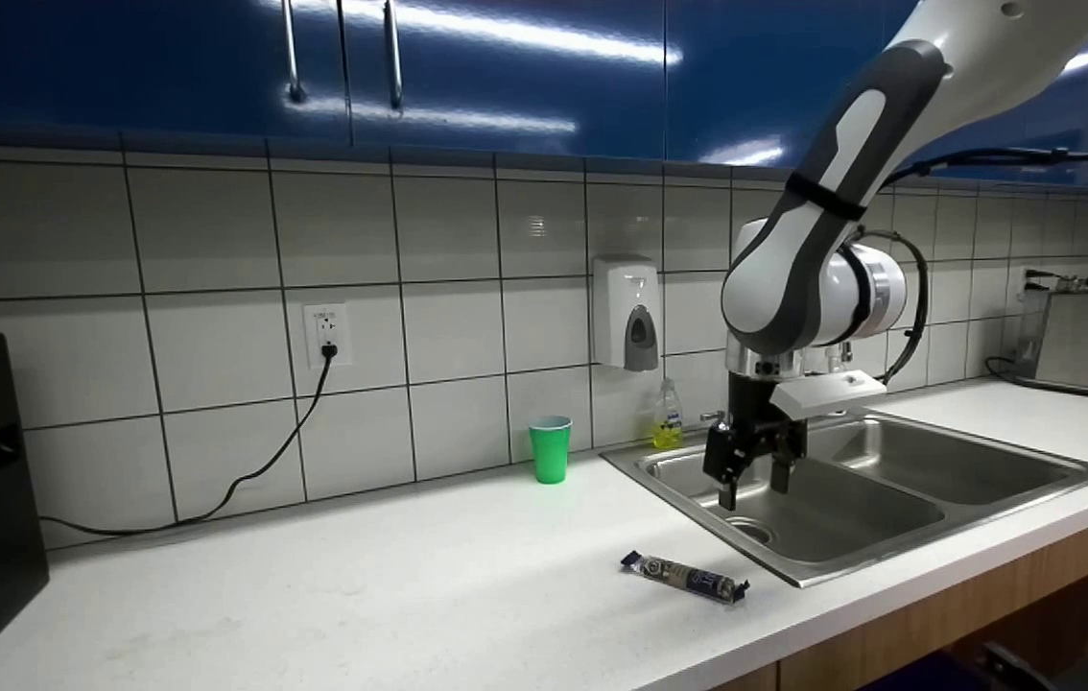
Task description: Move the protein bar to the left counter top from the sink
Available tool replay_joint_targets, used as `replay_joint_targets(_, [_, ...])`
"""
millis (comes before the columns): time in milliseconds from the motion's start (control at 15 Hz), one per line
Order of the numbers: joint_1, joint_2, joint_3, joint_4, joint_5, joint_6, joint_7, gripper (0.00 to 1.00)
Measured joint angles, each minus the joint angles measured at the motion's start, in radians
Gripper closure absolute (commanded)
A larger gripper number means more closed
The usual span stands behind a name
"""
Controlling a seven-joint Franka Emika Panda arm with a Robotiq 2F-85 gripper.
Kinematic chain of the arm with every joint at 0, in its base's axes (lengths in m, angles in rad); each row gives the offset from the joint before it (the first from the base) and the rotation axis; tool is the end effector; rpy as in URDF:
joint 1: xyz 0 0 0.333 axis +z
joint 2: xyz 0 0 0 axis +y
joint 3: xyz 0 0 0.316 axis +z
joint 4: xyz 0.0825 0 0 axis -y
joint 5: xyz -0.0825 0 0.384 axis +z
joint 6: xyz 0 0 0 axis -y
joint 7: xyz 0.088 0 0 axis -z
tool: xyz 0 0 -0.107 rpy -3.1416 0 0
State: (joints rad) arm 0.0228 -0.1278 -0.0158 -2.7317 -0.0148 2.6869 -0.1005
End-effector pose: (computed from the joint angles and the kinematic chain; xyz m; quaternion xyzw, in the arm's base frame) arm 0.4056 0.0035 0.2700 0.9973 0.0602 0.0413 0.0045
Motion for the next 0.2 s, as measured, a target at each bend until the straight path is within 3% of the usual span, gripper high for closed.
replay_joint_targets(200, [0.000, -0.005, 0.000, -0.005, -0.001, 0.000, 0.001, 0.00])
